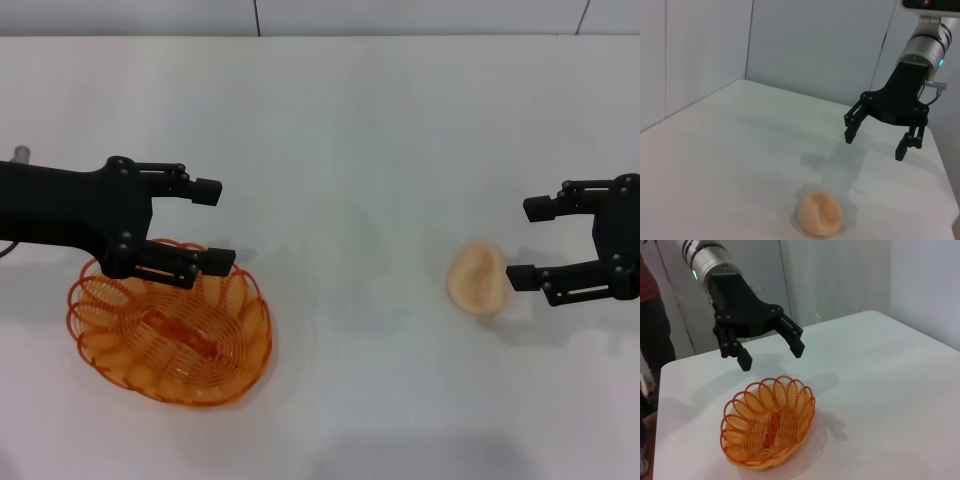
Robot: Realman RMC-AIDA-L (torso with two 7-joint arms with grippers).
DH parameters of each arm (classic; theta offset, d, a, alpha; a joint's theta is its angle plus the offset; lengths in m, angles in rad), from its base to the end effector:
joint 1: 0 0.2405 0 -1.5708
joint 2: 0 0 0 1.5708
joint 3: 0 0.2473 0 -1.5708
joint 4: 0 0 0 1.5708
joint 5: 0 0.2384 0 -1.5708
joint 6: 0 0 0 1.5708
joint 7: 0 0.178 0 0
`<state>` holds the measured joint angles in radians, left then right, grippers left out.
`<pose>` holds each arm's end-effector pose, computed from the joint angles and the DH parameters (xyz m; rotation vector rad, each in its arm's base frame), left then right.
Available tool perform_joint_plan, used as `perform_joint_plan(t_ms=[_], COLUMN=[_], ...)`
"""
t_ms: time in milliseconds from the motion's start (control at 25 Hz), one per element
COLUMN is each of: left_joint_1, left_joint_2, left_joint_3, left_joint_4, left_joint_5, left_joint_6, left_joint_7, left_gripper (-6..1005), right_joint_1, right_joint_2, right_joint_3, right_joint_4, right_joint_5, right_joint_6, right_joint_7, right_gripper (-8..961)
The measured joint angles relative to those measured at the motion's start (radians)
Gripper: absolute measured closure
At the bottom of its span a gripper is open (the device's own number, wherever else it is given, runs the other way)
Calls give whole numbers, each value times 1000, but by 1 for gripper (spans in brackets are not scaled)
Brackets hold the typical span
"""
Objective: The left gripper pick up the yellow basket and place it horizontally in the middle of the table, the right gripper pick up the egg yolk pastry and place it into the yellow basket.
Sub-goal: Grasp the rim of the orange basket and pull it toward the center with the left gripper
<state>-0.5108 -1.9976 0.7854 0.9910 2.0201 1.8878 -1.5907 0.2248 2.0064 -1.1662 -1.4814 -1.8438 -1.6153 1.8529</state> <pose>-0.2230 0.3399 0.0457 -2.9972 -0.4362 -0.5391 0.1895 0.3249 0.0450 -2.8423 0.3985 0.3671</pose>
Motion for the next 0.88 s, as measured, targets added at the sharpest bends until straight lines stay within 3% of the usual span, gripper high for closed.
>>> perform_joint_plan(t_ms=[680, 880], left_joint_1=[0, 7], left_joint_2=[5, 27], left_joint_3=[-3, -18], left_joint_4=[0, 22], left_joint_5=[0, 12], left_joint_6=[1, -4], left_joint_7=[-4, -48], left_gripper=[129, 130], right_joint_1=[5, 19], right_joint_2=[0, 1], right_joint_3=[-7, -9], right_joint_4=[3, 7], right_joint_5=[0, 0], right_joint_6=[10, 13], right_joint_7=[-1, -2], right_gripper=[139, 139])
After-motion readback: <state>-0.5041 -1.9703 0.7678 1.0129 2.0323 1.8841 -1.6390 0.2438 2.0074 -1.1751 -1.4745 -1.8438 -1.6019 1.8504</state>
